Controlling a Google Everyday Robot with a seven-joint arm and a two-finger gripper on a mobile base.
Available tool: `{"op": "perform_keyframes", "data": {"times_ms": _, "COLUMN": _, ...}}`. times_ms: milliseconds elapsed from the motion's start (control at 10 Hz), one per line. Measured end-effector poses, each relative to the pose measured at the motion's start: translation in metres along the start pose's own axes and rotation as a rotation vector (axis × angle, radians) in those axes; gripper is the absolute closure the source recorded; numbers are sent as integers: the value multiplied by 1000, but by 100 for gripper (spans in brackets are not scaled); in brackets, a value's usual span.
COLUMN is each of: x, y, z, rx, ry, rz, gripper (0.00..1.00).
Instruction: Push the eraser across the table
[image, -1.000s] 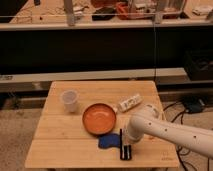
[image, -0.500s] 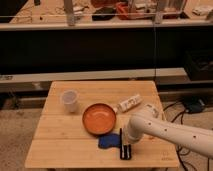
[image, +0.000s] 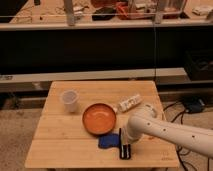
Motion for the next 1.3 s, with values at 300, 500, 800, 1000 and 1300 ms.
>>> {"op": "perform_keyframes", "data": {"times_ms": 300, "x": 0, "y": -2, "z": 1, "rx": 9, "ry": -7, "rz": -8, "gripper": 100}}
{"op": "perform_keyframes", "data": {"times_ms": 500, "x": 0, "y": -2, "z": 0, "rx": 9, "ry": -7, "rz": -9, "gripper": 100}}
{"op": "perform_keyframes", "data": {"times_ms": 800, "x": -1, "y": -3, "z": 2, "rx": 22, "ry": -20, "rz": -17, "gripper": 100}}
{"op": "perform_keyframes", "data": {"times_ms": 1000, "x": -1, "y": -3, "z": 0, "rx": 22, "ry": -18, "rz": -19, "gripper": 100}}
{"op": "perform_keyframes", "data": {"times_ms": 1300, "x": -2, "y": -5, "z": 2, "rx": 28, "ry": -29, "rz": -19, "gripper": 100}}
